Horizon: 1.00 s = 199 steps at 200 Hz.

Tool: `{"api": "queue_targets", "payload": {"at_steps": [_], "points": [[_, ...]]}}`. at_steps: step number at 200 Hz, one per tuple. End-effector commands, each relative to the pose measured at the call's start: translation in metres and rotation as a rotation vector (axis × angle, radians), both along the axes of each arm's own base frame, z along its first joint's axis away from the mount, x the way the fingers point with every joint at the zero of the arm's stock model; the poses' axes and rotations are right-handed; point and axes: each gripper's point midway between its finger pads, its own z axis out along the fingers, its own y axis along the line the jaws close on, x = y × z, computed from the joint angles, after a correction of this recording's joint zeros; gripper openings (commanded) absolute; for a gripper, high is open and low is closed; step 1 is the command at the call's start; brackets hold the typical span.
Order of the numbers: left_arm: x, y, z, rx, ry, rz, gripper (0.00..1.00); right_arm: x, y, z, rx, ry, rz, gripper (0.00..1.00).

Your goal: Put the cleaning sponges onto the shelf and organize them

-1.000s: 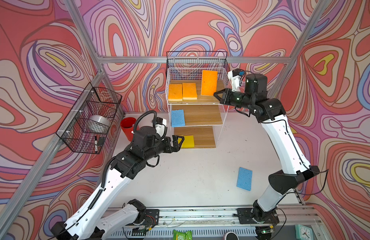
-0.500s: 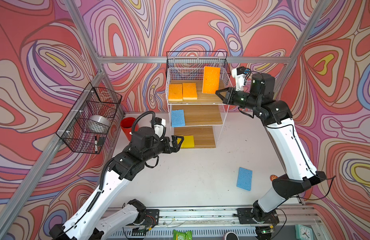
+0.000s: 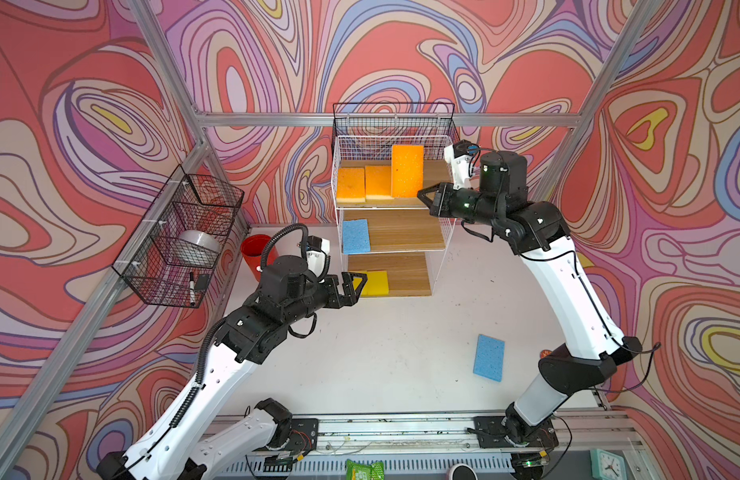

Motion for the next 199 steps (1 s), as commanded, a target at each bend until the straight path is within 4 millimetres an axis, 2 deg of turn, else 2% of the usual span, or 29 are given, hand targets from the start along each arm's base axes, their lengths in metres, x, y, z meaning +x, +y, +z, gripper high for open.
{"api": "queue_targets", "payload": {"at_steps": [1,39,100,111,114,118,163,199], "points": [[-0.002,0.003,0.004,-0.004,-0.021,0.000,0.93,0.004,-0.005,0.005,-0.004,-0.008,-0.038,0.00],[-0.002,0.002,0.002,-0.001,-0.018,-0.002,0.93,0.002,-0.008,0.009,-0.003,-0.017,-0.039,0.00],[-0.002,0.003,0.001,0.000,-0.018,-0.002,0.93,0.011,-0.006,0.000,-0.019,0.023,-0.023,0.00],[-0.002,0.003,0.002,0.002,-0.020,-0.001,0.93,0.008,-0.006,0.006,-0.014,0.014,-0.016,0.00],[-0.002,0.003,0.001,0.004,-0.020,-0.001,0.93,0.016,-0.002,-0.005,-0.024,0.036,-0.014,0.00],[-0.002,0.004,0.002,0.003,-0.022,0.000,0.94,0.018,0.000,-0.007,-0.026,0.042,-0.010,0.00],[-0.002,0.005,0.002,0.012,-0.024,0.002,0.93,0.022,0.001,-0.015,-0.043,0.058,-0.012,0.00],[-0.001,0.004,0.001,0.015,-0.023,0.001,0.93,0.023,-0.003,-0.013,-0.047,0.051,-0.036,0.00]]}}
